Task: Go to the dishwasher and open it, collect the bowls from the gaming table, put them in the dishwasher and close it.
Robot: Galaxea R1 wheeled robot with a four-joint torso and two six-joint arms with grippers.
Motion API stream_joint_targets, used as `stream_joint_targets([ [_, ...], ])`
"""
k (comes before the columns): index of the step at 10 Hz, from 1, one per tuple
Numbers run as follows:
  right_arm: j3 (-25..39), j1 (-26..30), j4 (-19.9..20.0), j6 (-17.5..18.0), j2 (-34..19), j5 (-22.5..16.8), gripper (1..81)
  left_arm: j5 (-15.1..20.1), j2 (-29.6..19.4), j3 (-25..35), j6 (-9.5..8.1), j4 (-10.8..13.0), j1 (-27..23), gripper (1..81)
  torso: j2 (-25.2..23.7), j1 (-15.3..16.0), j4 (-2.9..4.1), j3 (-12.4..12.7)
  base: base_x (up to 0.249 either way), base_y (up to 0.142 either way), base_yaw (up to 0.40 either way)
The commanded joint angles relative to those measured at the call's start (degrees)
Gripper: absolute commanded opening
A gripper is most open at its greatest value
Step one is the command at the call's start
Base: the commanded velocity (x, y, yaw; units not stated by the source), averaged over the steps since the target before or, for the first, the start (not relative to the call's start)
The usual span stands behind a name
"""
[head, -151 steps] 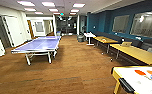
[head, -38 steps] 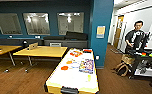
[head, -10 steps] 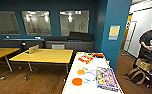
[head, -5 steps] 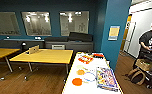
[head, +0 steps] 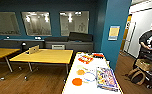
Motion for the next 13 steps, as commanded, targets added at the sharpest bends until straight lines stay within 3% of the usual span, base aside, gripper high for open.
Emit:
stream_joint_targets([
  [1, 25.35, 5.10, 0.67, 0.31, -18.83, -0.92, 81.1, 0.26, -11.40, 13.97, 0.05, 0.07, -1.96, 81.1, 0.00, 0.00, 0.00, 0.00, 0.000, 0.000, 0.000],
  [3, 32.04, 7.12, 1.55, 0.40, -24.38, -1.01, 81.1, 0.26, -14.22, 18.81, 0.22, 0.42, -1.96, 81.1, 0.00, 0.00, 0.00, 0.00, 0.000, 0.000, 0.000],
  [7, 50.78, 15.11, 3.75, 0.40, -40.04, -1.18, 81.1, 0.26, -13.96, 19.09, 0.31, 0.42, -1.96, 81.1, 0.00, 0.00, 0.00, 0.00, 0.000, 0.000, 0.000],
  [8, 54.27, 17.23, 4.79, 0.40, -43.09, -1.45, 81.1, 0.26, -13.61, 19.00, 0.31, 0.42, -2.05, 81.1, 0.00, 0.00, 0.00, -2.07, 0.000, 0.000, 0.000],
  [13, 64.75, 27.76, 9.37, 0.40, -54.19, -2.77, 81.1, 0.35, -11.50, 18.21, 0.40, 0.69, -1.96, 81.1, 0.00, -0.02, 0.00, -7.16, 0.000, 0.000, 0.000],
])
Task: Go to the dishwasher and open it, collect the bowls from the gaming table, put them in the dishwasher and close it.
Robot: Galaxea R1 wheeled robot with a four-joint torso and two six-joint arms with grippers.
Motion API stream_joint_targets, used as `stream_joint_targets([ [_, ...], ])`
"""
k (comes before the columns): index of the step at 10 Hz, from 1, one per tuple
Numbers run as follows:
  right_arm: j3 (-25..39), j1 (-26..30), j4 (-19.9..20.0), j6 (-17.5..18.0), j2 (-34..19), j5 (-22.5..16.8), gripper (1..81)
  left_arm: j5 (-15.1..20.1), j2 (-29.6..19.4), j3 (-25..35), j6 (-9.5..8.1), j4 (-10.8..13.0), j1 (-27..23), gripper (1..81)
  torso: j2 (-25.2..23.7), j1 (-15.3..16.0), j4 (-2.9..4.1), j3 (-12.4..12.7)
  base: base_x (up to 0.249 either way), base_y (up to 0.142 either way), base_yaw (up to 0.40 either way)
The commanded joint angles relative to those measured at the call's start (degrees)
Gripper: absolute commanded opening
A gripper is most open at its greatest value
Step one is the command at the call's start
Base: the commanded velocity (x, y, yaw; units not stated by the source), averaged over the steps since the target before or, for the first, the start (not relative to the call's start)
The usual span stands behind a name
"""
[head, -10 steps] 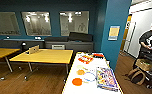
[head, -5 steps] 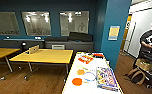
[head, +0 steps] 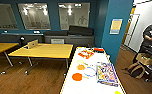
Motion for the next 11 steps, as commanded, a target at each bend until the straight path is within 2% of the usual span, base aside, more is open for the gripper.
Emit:
stream_joint_targets([
  [1, 7.94, 13.29, 7.22, 0.14, -9.99, -5.30, 81.1, 2.99, 0.43, -0.70, 0.51, 0.69, -1.73, 81.1, 0.00, 0.00, 0.00, -1.64, 0.000, 0.000, 0.000],
  [3, 9.54, 20.07, 10.56, 0.23, -11.84, -10.76, 81.1, 2.99, 1.23, -1.14, 0.51, 0.77, -1.73, 81.1, 0.05, 0.06, 0.00, -2.89, 0.000, 0.000, 0.000],
  [6, 7.43, 28.42, 15.23, 0.58, -11.93, -16.31, 81.1, 2.99, 1.31, -1.14, 0.51, 0.77, -1.73, 81.1, 0.05, 0.06, 0.00, -4.65, 0.000, 0.000, 0.000],
  [8, 4.70, 32.82, 15.76, 3.75, -11.93, -20.36, 81.1, 2.99, 1.49, -1.14, 0.51, 0.77, -1.73, 81.1, 0.07, 0.09, 0.00, -5.89, 0.000, 0.000, 0.000],
  [11, -3.63, 35.29, 16.20, 6.12, -11.76, -22.65, 81.1, 2.99, 2.11, -1.41, 0.51, 0.78, -1.73, 81.1, 0.11, 0.11, 0.00, -7.67, 0.000, 0.000, 0.000],
])
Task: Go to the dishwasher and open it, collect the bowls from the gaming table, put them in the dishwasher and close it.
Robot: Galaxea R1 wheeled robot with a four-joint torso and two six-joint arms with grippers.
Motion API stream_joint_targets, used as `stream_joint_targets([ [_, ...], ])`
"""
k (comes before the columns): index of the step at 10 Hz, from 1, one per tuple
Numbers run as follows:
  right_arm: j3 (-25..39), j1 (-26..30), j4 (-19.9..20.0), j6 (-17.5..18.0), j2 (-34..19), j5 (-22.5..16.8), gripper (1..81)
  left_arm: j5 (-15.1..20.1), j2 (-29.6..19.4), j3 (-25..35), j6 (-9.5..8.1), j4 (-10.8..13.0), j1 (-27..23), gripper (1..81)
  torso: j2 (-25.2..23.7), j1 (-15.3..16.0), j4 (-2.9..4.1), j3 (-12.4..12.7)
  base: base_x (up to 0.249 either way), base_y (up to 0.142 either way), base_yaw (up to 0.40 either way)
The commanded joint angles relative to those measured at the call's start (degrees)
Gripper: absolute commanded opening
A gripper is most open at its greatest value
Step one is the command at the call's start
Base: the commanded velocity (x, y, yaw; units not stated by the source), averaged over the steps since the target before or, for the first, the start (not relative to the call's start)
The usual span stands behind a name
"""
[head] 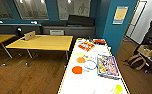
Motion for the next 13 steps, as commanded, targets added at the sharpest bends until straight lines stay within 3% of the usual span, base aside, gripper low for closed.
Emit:
stream_joint_targets([
  [1, -9.39, 10.09, 2.42, 3.74, -3.40, -6.93, 81.1, 3.19, -0.32, 0.63, 0.49, 0.62, -0.88, 81.1, 0.00, 0.00, 0.00, 0.06, 0.000, 0.000, 0.000],
  [3, -12.91, 12.73, 2.60, 3.83, -2.87, -11.23, 81.1, 3.19, -0.15, 0.46, 0.49, 0.62, -0.87, 81.1, 0.05, 0.02, 0.00, -0.22, 0.000, 0.000, 0.000],
  [7, -15.21, 19.76, 4.71, 3.83, -1.29, -15.64, 81.1, 3.19, 0.21, 0.19, 0.40, 0.62, -0.96, 81.1, 0.05, 0.04, 0.00, -0.26, 0.000, 0.000, 0.000],
  [13, -16.26, 23.54, 5.94, 3.83, 0.47, -15.99, 81.1, 3.19, 0.38, 0.19, 0.40, 0.62, -1.31, 81.1, 0.07, 0.09, 0.00, -4.17, 0.000, 0.000, 0.000],
])
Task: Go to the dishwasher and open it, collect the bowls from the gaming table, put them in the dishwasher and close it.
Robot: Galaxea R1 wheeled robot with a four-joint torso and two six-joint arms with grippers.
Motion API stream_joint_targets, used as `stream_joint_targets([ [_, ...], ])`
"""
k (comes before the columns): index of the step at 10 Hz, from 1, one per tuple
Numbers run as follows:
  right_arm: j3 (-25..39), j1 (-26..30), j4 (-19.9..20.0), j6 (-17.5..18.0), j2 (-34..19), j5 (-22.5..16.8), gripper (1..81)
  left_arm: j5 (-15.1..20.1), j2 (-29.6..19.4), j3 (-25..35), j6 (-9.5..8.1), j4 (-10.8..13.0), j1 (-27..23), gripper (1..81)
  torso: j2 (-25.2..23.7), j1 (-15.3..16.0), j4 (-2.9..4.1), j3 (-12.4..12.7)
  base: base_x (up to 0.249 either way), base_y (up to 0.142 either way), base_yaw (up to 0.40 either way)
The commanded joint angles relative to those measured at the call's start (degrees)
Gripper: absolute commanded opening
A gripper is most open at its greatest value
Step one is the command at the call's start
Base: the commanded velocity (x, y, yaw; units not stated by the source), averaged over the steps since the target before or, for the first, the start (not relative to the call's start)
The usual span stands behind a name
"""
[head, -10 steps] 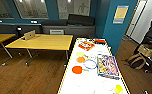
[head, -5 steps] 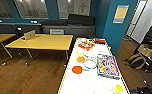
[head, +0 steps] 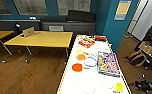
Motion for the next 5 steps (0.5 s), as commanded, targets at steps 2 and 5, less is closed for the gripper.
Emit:
stream_joint_targets([
  [2, -2.09, 7.17, 1.76, 0.16, -0.70, -2.46, 81.1, 3.55, -0.58, 0.80, 0.51, 0.60, -0.38, 81.1, 0.02, 0.02, 0.00, -0.40, 0.000, 0.000, 0.000],
  [5, -5.60, 9.27, 2.82, 0.25, 2.11, -4.30, 81.1, 3.64, -0.58, 0.80, 0.42, 0.60, -0.38, 81.1, 0.07, 0.04, 0.00, -1.36, 0.000, 0.000, 0.000],
])
